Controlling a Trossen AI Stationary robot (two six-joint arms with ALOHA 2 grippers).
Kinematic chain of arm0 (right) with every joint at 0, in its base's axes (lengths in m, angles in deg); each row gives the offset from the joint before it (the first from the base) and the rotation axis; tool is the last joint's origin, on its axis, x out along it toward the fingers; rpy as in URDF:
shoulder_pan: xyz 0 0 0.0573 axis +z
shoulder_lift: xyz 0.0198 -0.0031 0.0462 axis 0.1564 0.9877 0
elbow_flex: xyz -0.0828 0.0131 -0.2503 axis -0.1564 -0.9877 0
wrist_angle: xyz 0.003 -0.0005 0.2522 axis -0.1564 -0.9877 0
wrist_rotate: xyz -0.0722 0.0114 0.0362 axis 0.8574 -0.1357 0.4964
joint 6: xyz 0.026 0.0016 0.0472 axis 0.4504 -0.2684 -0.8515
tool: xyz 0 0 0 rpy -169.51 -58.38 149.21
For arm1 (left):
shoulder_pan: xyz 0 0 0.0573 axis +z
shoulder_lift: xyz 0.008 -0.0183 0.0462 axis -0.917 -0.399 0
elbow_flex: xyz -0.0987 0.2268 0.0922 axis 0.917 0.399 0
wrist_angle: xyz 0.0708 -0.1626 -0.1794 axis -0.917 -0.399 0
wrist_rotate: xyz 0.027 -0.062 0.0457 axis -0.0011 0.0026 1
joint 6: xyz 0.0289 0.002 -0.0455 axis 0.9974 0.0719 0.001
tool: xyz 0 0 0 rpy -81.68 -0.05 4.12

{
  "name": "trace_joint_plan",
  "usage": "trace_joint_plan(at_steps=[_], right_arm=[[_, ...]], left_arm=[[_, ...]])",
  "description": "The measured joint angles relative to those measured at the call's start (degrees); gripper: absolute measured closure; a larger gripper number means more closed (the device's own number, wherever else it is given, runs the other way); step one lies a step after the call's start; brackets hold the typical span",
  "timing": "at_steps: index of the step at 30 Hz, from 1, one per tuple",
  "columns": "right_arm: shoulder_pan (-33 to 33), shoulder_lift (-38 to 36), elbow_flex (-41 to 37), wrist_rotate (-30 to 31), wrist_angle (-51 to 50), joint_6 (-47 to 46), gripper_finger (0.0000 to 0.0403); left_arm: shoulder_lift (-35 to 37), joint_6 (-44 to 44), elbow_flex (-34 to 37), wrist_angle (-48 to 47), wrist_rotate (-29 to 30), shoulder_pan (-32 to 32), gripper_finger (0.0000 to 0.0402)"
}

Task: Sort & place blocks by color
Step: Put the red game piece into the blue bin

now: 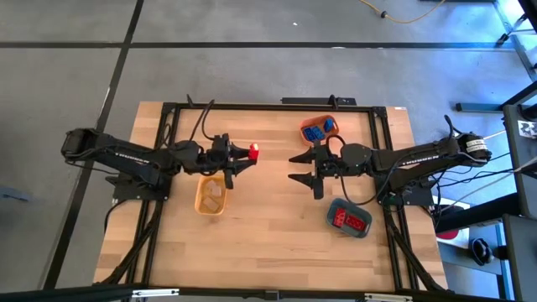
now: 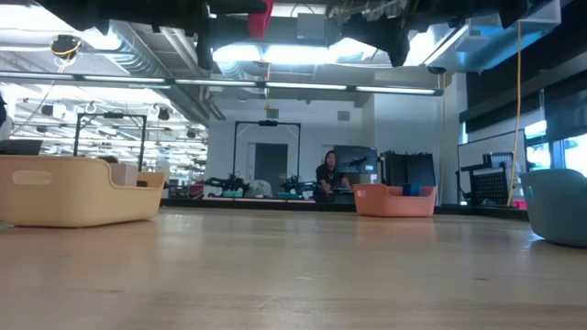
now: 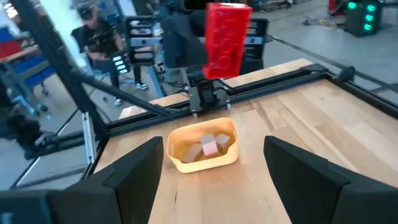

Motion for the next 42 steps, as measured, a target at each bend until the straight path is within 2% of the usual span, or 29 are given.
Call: trace_joint_plan(at_steps=[2, 6, 9, 15, 27, 32, 38, 42], right_arm=[[0.00, 0.01, 0.00, 1.11, -0.02, -2.64, 0.0122], [-0.04, 1.34, -0.02, 5.35, 0.72, -8.45, 0.0122], [-0.04, 3.26, -0.04, 4.22, 4.03, -8.25, 0.0122], [0.05, 5.95, -0.04, 1.93, 13.00, -7.62, 0.0122], [0.09, 5.97, -0.04, 1.92, 13.44, -6.34, 0.0125], [0.09, 5.97, -0.04, 1.92, 13.81, -6.30, 0.0167], [0.11, 5.97, -0.04, 1.66, 13.88, -5.72, 0.0273], [0.10, 5.97, -0.04, 0.40, 13.84, -5.72, 0.0273]], left_arm=[[-0.24, -0.02, -0.31, -0.06, -0.45, -0.02, 0.0273], [-4.51, 0.08, -3.78, -0.37, -5.03, -0.02, 0.0273], [-9.67, 1.74, -7.92, 0.18, -7.66, -0.04, 0.0273], [-18.30, 1.95, -14.21, -0.09, -7.66, 0.00, 0.0273], [-21.00, 1.09, -16.31, -0.03, -10.30, -0.05, 0.0273], [-21.00, 1.09, -16.31, -0.02, -10.16, -0.04, 0.0273], [-21.00, 0.66, -16.31, -0.14, -10.23, -0.06, 0.0273], [-21.00, 0.68, -16.31, -0.18, -10.20, -0.07, 0.0273]])
